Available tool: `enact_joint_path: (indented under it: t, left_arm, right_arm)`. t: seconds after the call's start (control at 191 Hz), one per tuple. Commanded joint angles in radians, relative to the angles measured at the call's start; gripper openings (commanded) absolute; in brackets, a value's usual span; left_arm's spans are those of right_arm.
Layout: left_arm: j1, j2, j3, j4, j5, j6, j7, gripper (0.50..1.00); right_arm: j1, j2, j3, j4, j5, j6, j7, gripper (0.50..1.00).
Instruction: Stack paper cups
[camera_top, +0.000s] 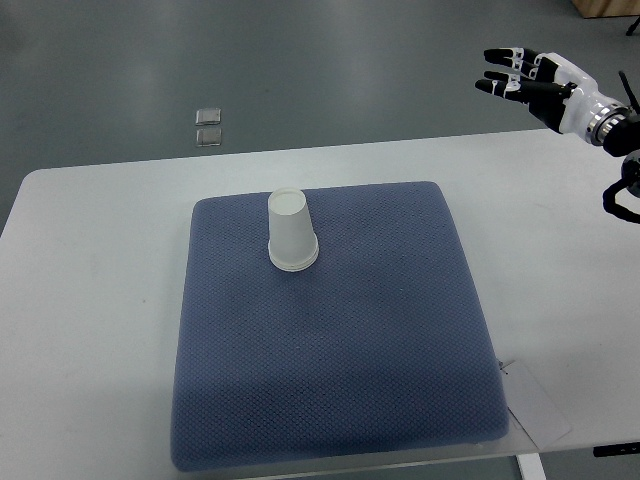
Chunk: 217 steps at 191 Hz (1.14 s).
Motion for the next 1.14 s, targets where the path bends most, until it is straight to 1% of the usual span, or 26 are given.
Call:
enact_joint_path:
  t: [0.0, 0.094, 0.11, 0.115, 0.12, 0.147, 0.272, 0.466, 0.676, 0.901, 0.985, 1.048, 1.11, 1.131]
  left_arm:
    - [0.000, 0.000, 0.000, 0.000, 0.000, 0.000, 0.000, 1.000]
    - [0.000, 0.000, 0.000, 0.000, 0.000, 0.000, 0.000, 1.000]
    - [0.000, 0.000, 0.000, 0.000, 0.000, 0.000, 0.000, 1.000]
    - [0.000, 0.000, 0.000, 0.000, 0.000, 0.000, 0.000, 1.000]
    - [0.000, 0.000, 0.000, 0.000, 0.000, 0.000, 0.000, 1.000]
    - [0.000, 0.000, 0.000, 0.000, 0.000, 0.000, 0.000, 1.000]
    - [0.000, 0.000, 0.000, 0.000, 0.000, 0.000, 0.000, 1.000]
    - [0.000, 0.000, 0.000, 0.000, 0.000, 0.000, 0.000, 1.000]
    - [0.000, 0.000, 0.000, 0.000, 0.000, 0.000, 0.000, 1.000]
    - [0.000, 0.000, 0.000, 0.000, 0.000, 0.000, 0.000, 1.000]
    - [0.000, 0.000, 0.000, 0.000, 0.000, 0.000, 0.000, 1.000]
    - [0.000, 0.000, 0.000, 0.000, 0.000, 0.000, 0.000, 1.000]
    - [0.000, 0.000, 0.000, 0.000, 0.000, 0.000, 0.000, 1.000]
    - [0.000, 0.000, 0.000, 0.000, 0.000, 0.000, 0.000, 1.000]
  right_arm:
    - [-0.027, 0.002, -0.008, -0.002, 0.083, -0.034, 0.003, 0.868]
    - [-0.043, 0.007, -0.012, -0.002, 0.093, -0.034, 0.006, 0.872]
    - [-0.048, 0.008, -0.012, -0.002, 0.093, -0.034, 0.007, 0.895]
    - [-0.048, 0.008, -0.012, -0.002, 0.093, -0.034, 0.007, 0.895]
    - [-0.050, 0.008, -0.012, -0.003, 0.093, -0.033, 0.007, 0.907]
    - [-0.053, 0.008, -0.012, -0.006, 0.093, -0.031, 0.007, 0.913]
    - [-0.073, 0.017, -0.014, -0.048, 0.091, -0.017, 0.007, 0.913]
    - [-0.102, 0.033, -0.015, -0.048, 0.082, -0.017, 0.009, 0.913]
    - [-0.140, 0.094, -0.018, -0.043, 0.073, -0.009, 0.013, 0.913]
    - [-0.163, 0.168, -0.015, -0.037, -0.035, -0.009, 0.013, 0.913]
    - [-0.165, 0.177, -0.008, -0.036, -0.046, -0.006, 0.015, 0.913]
    - [-0.163, 0.178, 0.000, -0.034, -0.046, 0.014, 0.015, 0.915]
    - [-0.163, 0.180, 0.003, -0.034, -0.046, 0.053, 0.018, 0.913]
    - [-0.163, 0.180, 0.003, -0.034, -0.046, 0.078, 0.021, 0.913]
